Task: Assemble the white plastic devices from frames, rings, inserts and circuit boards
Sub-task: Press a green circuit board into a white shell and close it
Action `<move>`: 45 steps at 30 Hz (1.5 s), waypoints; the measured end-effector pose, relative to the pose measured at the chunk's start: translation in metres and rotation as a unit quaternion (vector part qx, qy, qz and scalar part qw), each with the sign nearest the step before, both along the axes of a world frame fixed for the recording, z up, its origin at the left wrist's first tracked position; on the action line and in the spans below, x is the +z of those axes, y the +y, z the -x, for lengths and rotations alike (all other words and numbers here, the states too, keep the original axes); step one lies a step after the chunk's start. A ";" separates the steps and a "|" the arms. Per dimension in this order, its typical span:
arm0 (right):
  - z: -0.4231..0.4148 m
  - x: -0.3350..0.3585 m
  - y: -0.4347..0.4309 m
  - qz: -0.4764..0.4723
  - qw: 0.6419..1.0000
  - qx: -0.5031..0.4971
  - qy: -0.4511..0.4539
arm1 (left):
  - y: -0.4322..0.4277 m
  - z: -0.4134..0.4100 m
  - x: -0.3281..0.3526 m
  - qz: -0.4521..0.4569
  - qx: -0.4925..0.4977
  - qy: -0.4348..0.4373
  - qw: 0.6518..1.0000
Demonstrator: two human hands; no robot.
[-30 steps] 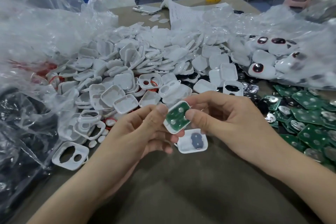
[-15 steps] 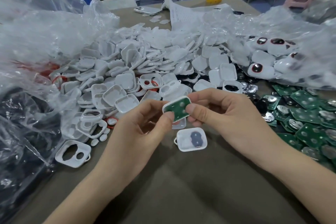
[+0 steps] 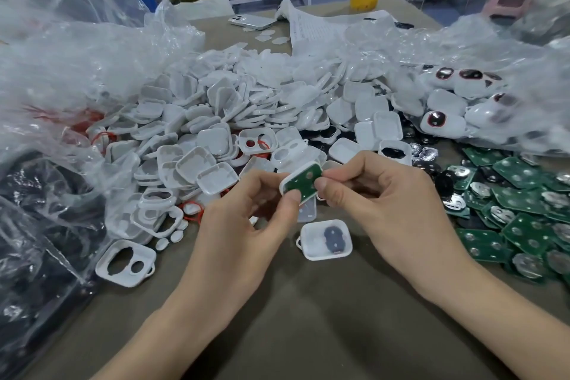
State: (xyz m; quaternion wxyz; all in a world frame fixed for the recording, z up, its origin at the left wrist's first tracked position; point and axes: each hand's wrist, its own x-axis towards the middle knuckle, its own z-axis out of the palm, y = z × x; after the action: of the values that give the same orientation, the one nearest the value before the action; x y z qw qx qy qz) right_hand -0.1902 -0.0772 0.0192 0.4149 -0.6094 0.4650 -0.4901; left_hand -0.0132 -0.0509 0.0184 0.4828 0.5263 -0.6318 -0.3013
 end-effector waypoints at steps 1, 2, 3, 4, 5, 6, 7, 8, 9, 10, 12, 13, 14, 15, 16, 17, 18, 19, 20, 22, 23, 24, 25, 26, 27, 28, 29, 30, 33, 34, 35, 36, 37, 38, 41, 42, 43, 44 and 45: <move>-0.001 0.000 0.000 -0.004 1.000 0.002 -0.008 | 0.000 -0.001 -0.001 0.000 -0.001 -0.001 1.000; -0.001 0.001 0.000 -0.009 1.000 0.002 -0.014 | 0.000 -0.001 -0.001 -0.001 -0.004 -0.002 1.000; -0.001 0.001 -0.001 -0.013 1.000 0.001 -0.020 | 0.000 -0.002 -0.002 -0.001 -0.008 -0.004 1.000; 0.000 0.002 -0.002 -0.017 0.999 -0.001 -0.028 | 0.000 -0.002 -0.002 0.000 -0.013 -0.009 1.000; 0.000 0.002 -0.003 -0.021 0.999 -0.004 -0.039 | -0.001 -0.003 -0.002 0.002 -0.019 -0.018 1.000; 0.001 0.003 -0.003 -0.026 0.998 -0.006 -0.052 | -0.001 -0.003 -0.002 0.004 -0.026 -0.028 0.999; 0.001 0.003 -0.004 -0.028 0.998 -0.008 -0.061 | -0.001 -0.004 -0.002 0.004 -0.031 -0.034 0.999; 0.001 0.003 -0.003 -0.029 0.998 -0.008 -0.063 | -0.001 -0.004 -0.002 0.005 -0.034 -0.037 0.999; 0.001 0.003 -0.002 -0.027 0.998 -0.007 -0.060 | -0.002 -0.005 -0.003 0.008 -0.033 -0.041 0.999; 0.001 0.004 -0.002 -0.026 0.998 -0.004 -0.057 | -0.002 -0.005 -0.003 0.013 -0.031 -0.044 0.998; 0.001 0.003 -0.002 -0.022 0.998 0.002 -0.056 | -0.003 -0.007 -0.005 0.019 -0.028 -0.042 0.999; 0.001 0.003 -0.003 -0.017 0.998 0.002 -0.055 | -0.003 -0.008 -0.005 0.019 -0.027 -0.036 0.999; 0.002 0.003 -0.003 -0.014 0.999 0.002 -0.053 | -0.003 -0.008 -0.006 0.017 -0.026 -0.029 0.999; 0.002 0.002 -0.002 -0.012 0.999 0.004 -0.044 | -0.004 -0.009 -0.006 0.014 -0.028 -0.024 0.999; 0.002 0.002 -0.001 -0.013 0.999 0.010 -0.027 | -0.004 -0.009 -0.006 0.012 -0.033 -0.021 0.999; 0.001 0.001 0.000 -0.018 1.000 0.021 -0.007 | -0.004 -0.008 -0.005 0.011 -0.041 -0.019 0.999; -0.001 0.000 0.002 -0.024 0.999 0.032 0.009 | -0.004 -0.008 -0.005 0.010 -0.047 -0.017 0.999; -0.002 -0.001 0.002 -0.026 0.999 0.037 0.019 | -0.004 -0.008 -0.004 0.009 -0.050 -0.011 0.999; -0.001 -0.001 0.002 -0.026 0.999 0.035 0.020 | -0.005 -0.008 -0.003 0.008 -0.050 -0.001 0.999; 0.002 0.001 -0.001 -0.021 0.999 0.027 -0.004 | -0.005 -0.008 -0.002 0.013 -0.051 0.018 0.998; 0.004 0.002 -0.002 -0.019 0.999 0.026 -0.011 | -0.006 -0.008 -0.001 0.016 -0.055 0.021 0.998; 0.004 0.002 -0.003 -0.018 0.999 0.027 -0.007 | -0.005 -0.008 0.000 0.019 -0.059 0.022 0.998; 0.004 0.002 -0.003 -0.016 0.999 0.029 0.005 | -0.005 -0.007 0.001 0.020 -0.065 0.019 0.997; 0.003 0.002 -0.002 -0.014 0.999 0.030 0.020 | -0.005 -0.007 0.001 0.021 -0.070 0.016 0.997; 0.002 0.001 -0.001 -0.011 0.999 0.031 0.034 | -0.005 -0.007 0.001 0.022 -0.073 0.011 0.997; 0.001 0.000 -0.001 -0.008 0.998 0.032 0.044 | -0.005 -0.008 0.000 0.025 -0.075 0.003 0.997; 0.000 -0.001 0.000 -0.008 0.998 0.032 0.047 | -0.005 -0.008 0.000 0.030 -0.078 -0.007 0.996; 0.000 -0.001 0.000 -0.012 0.998 0.030 0.045 | -0.005 -0.007 -0.001 0.036 -0.080 -0.020 0.996; -0.001 -0.001 0.002 -0.025 0.998 0.033 0.039 | -0.005 -0.005 -0.001 0.068 -0.081 -0.059 0.993; -0.001 -0.001 0.002 -0.029 0.998 0.039 0.035 | -0.005 -0.005 -0.001 0.079 -0.080 -0.068 0.991; -0.001 -0.001 0.003 -0.032 0.998 0.045 0.030 | -0.005 -0.005 -0.001 0.088 -0.078 -0.075 0.990; -0.001 -0.001 0.003 -0.035 0.998 0.050 0.024 | -0.005 -0.005 -0.002 0.096 -0.076 -0.083 0.989; 0.000 0.000 0.003 -0.037 0.998 0.051 0.020 | -0.005 -0.006 -0.003 0.099 -0.074 -0.092 0.988; 0.000 0.000 0.002 -0.038 0.998 0.049 0.023 | -0.005 -0.006 -0.003 0.101 -0.070 -0.100 0.987; 0.000 0.001 0.003 -0.031 0.997 0.041 0.056 | -0.007 -0.009 -0.007 0.120 -0.070 -0.127 0.982; 0.000 0.001 0.004 -0.027 0.997 0.039 0.064 | -0.007 -0.009 -0.007 0.124 -0.072 -0.134 0.980; 0.000 0.002 0.005 -0.023 0.997 0.037 0.071 | -0.007 -0.009 -0.007 0.128 -0.075 -0.142 0.979; 0.000 0.003 0.006 -0.021 0.996 0.035 0.077 | -0.006 -0.009 -0.007 0.133 -0.079 -0.152 0.976; -0.001 0.003 0.006 -0.018 0.996 0.034 0.081 | -0.006 -0.009 -0.007 0.136 -0.083 -0.164 0.973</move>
State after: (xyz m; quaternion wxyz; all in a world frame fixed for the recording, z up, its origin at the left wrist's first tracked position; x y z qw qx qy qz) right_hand -0.1896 -0.0712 0.0225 0.4035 -0.6547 0.4848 -0.4165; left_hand -0.0040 -0.0570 0.0111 0.4126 0.4435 -0.7792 -0.1610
